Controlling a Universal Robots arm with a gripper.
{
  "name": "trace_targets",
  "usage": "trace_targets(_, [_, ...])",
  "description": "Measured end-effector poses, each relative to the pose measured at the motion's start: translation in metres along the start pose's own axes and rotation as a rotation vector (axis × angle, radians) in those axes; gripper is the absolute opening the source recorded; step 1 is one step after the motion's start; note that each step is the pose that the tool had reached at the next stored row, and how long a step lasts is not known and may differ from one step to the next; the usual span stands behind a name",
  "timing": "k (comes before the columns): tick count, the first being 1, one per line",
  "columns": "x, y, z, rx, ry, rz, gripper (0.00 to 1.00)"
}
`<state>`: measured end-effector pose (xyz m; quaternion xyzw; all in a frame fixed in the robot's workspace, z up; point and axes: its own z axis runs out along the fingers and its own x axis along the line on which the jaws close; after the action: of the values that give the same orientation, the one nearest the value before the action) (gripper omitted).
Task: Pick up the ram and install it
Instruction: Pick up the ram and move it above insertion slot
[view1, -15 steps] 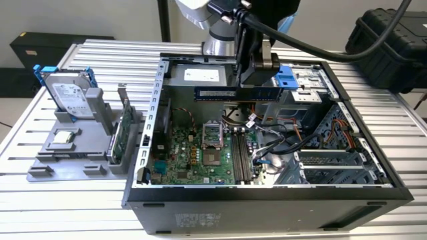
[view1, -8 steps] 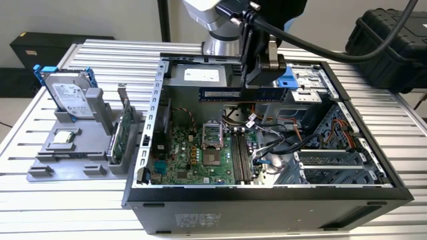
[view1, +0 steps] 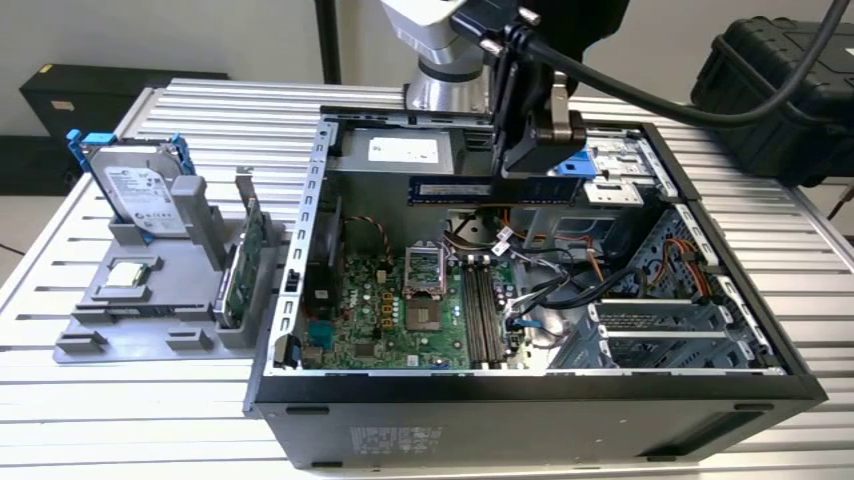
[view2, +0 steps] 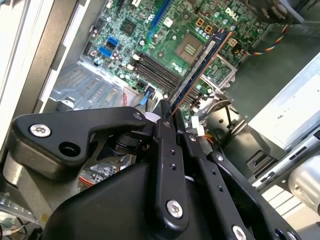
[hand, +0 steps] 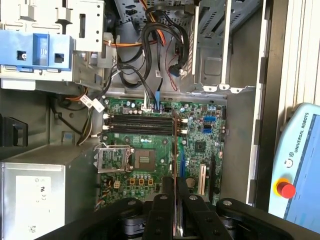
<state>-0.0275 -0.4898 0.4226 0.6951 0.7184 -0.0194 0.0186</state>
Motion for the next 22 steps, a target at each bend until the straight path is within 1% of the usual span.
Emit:
trace_targets(11, [-0.0002,0.0078,0.0009,0.0,0.0,0.0,0.0])
trace_targets(15, [0.0,0.0093,0.0009,0.0,0.0,0.0,0.0])
trace_targets(22, [0.002,0.0094,0.0008,0.0,0.0,0.0,0.0])
